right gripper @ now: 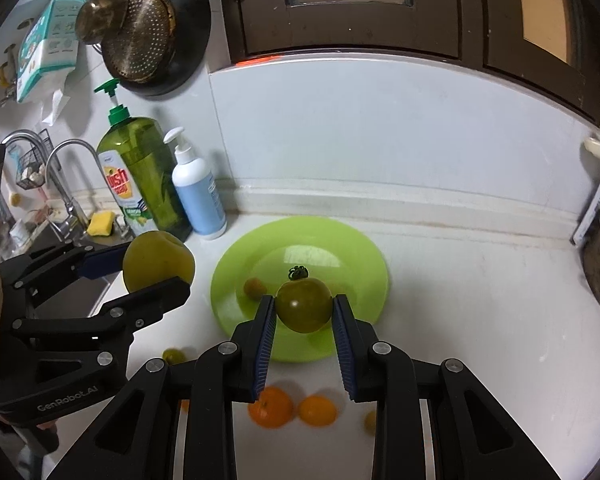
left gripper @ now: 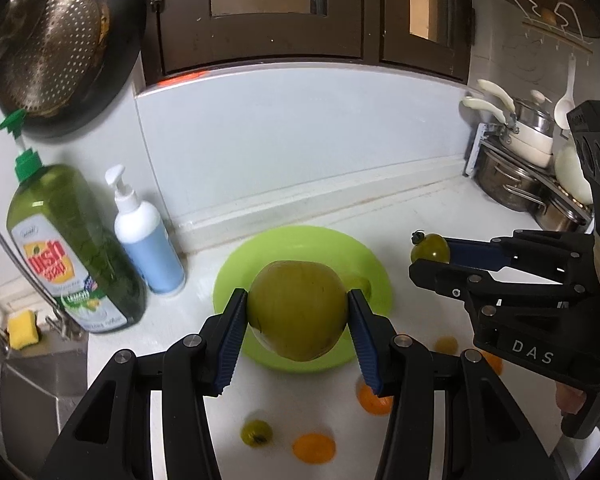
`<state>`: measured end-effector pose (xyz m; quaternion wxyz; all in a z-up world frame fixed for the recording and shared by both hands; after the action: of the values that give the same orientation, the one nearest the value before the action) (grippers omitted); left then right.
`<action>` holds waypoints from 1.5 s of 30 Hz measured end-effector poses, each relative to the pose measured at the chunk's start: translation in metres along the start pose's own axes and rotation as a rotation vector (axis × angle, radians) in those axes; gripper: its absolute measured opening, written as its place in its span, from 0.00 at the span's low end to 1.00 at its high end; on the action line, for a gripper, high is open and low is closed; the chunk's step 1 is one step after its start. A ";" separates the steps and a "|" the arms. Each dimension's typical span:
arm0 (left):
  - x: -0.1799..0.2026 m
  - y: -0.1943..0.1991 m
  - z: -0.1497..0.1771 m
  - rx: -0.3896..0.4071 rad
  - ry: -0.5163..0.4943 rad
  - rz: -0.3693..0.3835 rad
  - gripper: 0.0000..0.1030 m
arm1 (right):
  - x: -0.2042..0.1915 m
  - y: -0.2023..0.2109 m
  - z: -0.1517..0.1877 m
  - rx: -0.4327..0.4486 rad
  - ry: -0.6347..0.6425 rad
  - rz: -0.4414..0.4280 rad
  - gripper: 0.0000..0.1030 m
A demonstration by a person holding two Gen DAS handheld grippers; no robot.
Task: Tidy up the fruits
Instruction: 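Carry the yellow pear and green tomato in both grippers over the green plate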
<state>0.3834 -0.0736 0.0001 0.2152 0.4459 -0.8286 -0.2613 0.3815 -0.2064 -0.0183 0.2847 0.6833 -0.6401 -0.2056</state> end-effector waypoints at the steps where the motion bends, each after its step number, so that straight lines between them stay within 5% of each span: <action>1: -0.002 -0.003 -0.003 -0.002 -0.002 -0.001 0.48 | 0.001 -0.003 -0.004 0.000 0.002 0.001 0.29; 20: -0.047 -0.075 -0.037 -0.081 0.021 0.009 0.48 | 0.006 -0.089 -0.044 -0.090 0.048 -0.005 0.29; 45: -0.085 -0.164 -0.021 -0.263 0.099 0.054 0.48 | -0.001 -0.187 -0.039 -0.299 0.103 -0.035 0.29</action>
<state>0.5417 -0.0828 -0.0965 0.3193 0.4037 -0.7873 -0.3394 0.5482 -0.1970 -0.1106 0.4121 0.6539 -0.5751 -0.2681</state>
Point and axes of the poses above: each gripper's, at about its wrist camera, not at the fingertips, and y roughly against the way its jaws point, x to its right, z to its underside, the point moved 4 cm from there along -y, roughly the way its jaws point, and after that the axes turned 15 degrees about z, right-handed, at the moved point
